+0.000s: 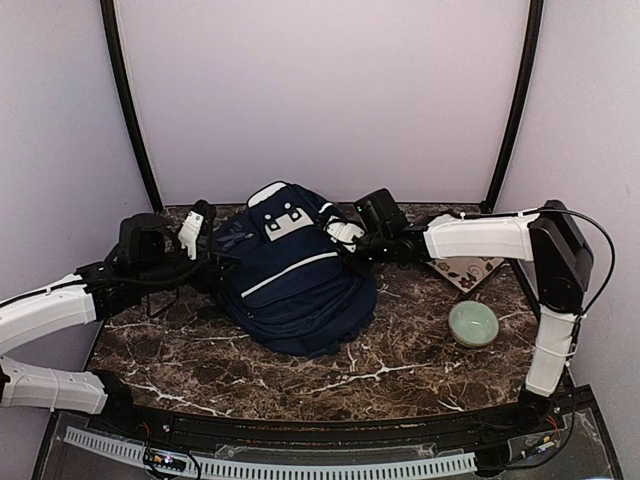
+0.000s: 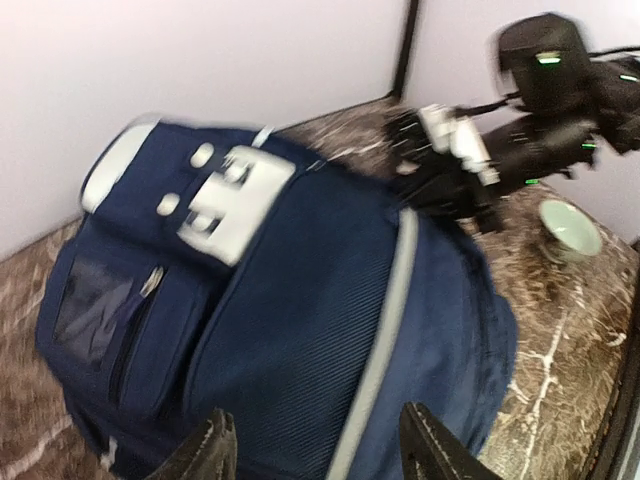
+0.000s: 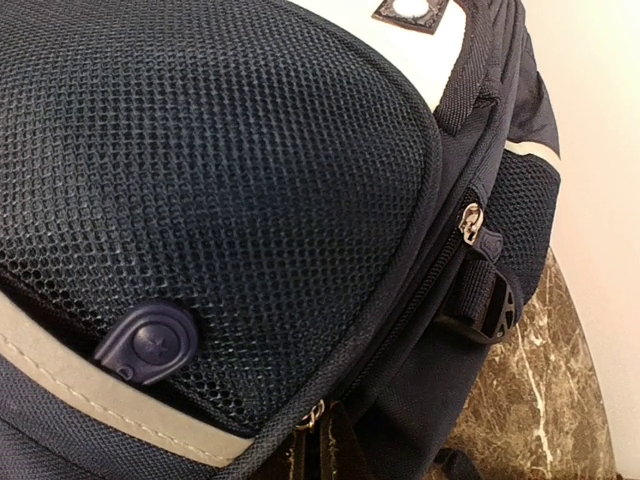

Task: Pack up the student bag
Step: Zip the upper front pocket of the student bag, then adjust the student bag at the center of the board.

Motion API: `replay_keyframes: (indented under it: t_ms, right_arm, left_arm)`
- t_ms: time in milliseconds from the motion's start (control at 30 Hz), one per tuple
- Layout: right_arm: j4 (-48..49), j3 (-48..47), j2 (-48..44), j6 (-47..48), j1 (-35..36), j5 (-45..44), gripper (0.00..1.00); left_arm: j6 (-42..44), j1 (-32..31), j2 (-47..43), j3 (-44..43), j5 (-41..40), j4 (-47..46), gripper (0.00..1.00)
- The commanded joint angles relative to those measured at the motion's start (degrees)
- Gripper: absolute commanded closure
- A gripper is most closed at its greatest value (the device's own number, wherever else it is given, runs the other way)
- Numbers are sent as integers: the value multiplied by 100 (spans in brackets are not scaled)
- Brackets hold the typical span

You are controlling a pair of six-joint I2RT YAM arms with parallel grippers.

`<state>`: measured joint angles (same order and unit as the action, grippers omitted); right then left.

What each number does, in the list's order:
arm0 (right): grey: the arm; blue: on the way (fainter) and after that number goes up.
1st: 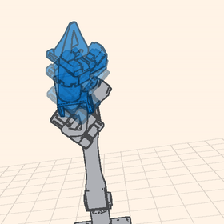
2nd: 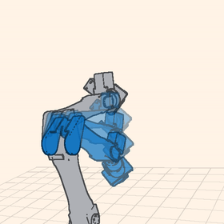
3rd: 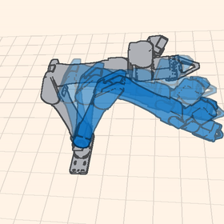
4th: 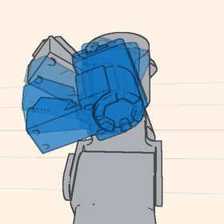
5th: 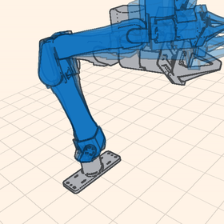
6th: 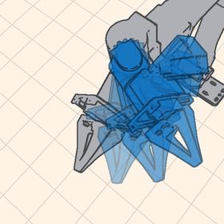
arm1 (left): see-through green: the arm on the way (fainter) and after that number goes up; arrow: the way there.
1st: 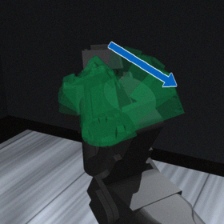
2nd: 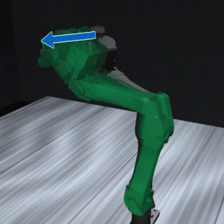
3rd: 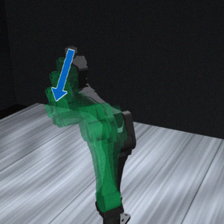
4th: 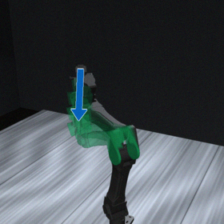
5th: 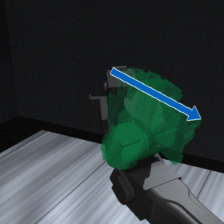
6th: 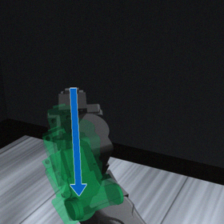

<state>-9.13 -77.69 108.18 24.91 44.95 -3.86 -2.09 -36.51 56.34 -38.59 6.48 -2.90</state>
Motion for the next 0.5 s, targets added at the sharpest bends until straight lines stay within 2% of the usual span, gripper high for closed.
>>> replay_keyframes:
  t_ms: [0,67,167,233,333,467]
  right_arm:
    - [353,-246,168,-518,142,477,100]
    - [409,-123,68,-618,246,559,100]
    - [543,107,-76,-873,392,605,100]
    - [435,53,-116,-1270,531,585,100]
    - [252,-80,-204,-1889,950,653,100]
    - [984,223,-407,-3036,1317,1179,100]
  left_arm:
    - [-2197,733,670,399,-771,1494,44]
    - [-2545,964,686,818,-867,978,45]
    - [-2626,1088,946,1165,-1329,134,56]
    - [-2421,1087,1470,1083,-1267,-358,57]
    - [-2078,1138,2375,699,-1191,-594,56]
    - [-1516,1301,3103,451,-1117,-1550,56]
